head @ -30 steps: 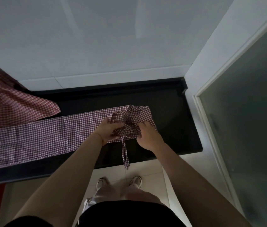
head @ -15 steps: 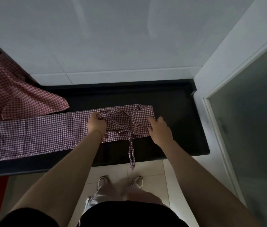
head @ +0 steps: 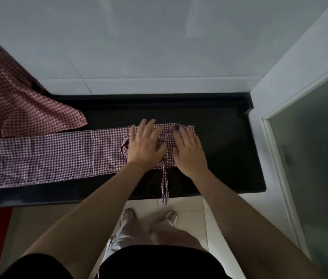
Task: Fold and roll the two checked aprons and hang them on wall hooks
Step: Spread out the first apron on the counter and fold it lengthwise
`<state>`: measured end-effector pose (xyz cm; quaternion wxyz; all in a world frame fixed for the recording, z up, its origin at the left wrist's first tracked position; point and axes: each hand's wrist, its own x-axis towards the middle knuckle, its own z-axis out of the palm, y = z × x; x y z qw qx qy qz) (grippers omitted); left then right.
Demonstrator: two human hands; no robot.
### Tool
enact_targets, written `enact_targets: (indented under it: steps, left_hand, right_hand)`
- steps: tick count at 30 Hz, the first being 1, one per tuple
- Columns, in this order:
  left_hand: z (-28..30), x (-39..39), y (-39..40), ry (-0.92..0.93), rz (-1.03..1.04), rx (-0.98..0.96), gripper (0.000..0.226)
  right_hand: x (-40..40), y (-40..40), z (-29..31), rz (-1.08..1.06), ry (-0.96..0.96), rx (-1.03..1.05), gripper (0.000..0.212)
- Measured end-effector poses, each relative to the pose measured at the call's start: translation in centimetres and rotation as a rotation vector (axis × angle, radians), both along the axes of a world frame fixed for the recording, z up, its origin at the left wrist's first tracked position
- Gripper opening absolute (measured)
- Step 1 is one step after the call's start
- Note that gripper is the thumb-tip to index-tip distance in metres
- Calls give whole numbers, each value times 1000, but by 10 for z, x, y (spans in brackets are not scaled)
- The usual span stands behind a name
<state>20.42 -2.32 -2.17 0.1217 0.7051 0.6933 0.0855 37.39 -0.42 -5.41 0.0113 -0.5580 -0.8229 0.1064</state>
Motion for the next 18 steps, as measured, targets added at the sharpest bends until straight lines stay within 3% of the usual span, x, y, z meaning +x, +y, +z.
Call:
enact_targets:
  steps: [2, 7, 18]
  left_hand:
    - [-16, 7, 1, 93, -114, -116, 68]
    - [-55, -25, -12, 239, -78, -275, 92]
    - [-62, 8, 1, 184, -145, -272, 89]
  right_hand:
    - [-3, 0, -12, 28, -41, -35, 62]
    - [6, 0, -43, 24, -49, -64, 66]
    - [55, 7, -51, -25, -44, -47, 63]
